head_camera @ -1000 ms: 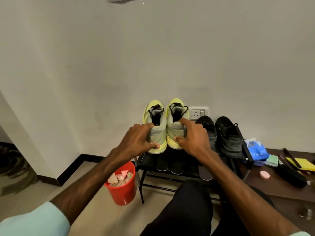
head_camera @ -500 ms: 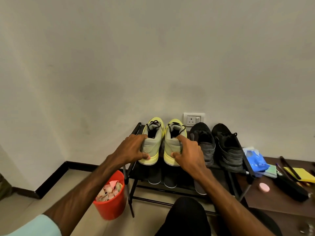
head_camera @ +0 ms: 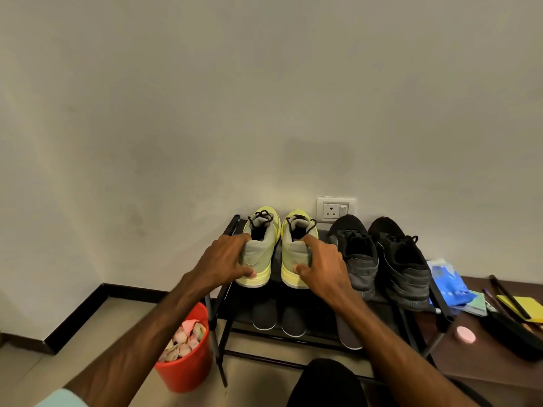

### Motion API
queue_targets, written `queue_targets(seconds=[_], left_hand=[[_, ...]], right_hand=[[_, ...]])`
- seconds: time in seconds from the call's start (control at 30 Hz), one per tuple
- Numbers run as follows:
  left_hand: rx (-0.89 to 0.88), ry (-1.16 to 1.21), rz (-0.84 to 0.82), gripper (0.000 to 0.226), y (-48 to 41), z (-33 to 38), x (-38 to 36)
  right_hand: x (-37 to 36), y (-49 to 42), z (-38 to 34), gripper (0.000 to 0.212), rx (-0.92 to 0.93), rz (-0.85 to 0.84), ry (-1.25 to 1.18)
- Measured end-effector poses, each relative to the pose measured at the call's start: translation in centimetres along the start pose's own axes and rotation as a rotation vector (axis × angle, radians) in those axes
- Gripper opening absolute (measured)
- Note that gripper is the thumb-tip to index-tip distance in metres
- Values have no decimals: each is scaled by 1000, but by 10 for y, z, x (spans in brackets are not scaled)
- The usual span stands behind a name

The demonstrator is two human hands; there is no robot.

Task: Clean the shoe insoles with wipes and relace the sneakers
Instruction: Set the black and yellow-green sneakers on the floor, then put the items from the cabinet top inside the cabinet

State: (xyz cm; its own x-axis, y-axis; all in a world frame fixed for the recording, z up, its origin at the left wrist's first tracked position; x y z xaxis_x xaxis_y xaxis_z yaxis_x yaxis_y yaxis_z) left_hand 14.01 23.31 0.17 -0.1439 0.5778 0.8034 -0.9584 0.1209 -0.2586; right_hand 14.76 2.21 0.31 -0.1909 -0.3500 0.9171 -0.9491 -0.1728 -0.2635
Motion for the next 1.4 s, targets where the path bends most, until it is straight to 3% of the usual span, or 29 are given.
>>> queue_targets(seconds=[0.47, 0.73, 0.97, 1.07, 1.2, 1.4], left_hand=[[61, 21, 3, 61, -8, -5, -13], [58, 75, 111, 60, 4, 1, -15], [94, 32, 134, 79, 24, 29, -26], [81, -37, 92, 65, 30, 56, -29], [-4, -28, 91, 42, 35, 111, -34], [-166, 81, 77, 30, 30, 197, -59]], right_hand=[[-20, 4, 9, 58, 12, 27, -5], [-19, 3, 8, 56, 29, 4, 53], [-18, 14, 12, 77, 14, -13, -37], [-14, 23, 21, 86, 27, -36, -61], [7, 42, 38, 73, 70, 17, -77], [58, 71, 83, 43, 63, 77, -23]])
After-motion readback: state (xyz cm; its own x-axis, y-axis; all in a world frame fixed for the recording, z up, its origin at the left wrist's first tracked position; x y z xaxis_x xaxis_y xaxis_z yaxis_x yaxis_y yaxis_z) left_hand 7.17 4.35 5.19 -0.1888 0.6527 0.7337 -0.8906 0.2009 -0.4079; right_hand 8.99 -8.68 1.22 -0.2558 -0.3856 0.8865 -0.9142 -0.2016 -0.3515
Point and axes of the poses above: each hand's wrist, its own y-axis away from the middle knuckle, its own x-axis out of the back of the hand, z = x × y, the point moved 8 cm from there along -y, towards the middle knuckle, and after that the axes turned 15 degrees about y, right-handed, at the moved point
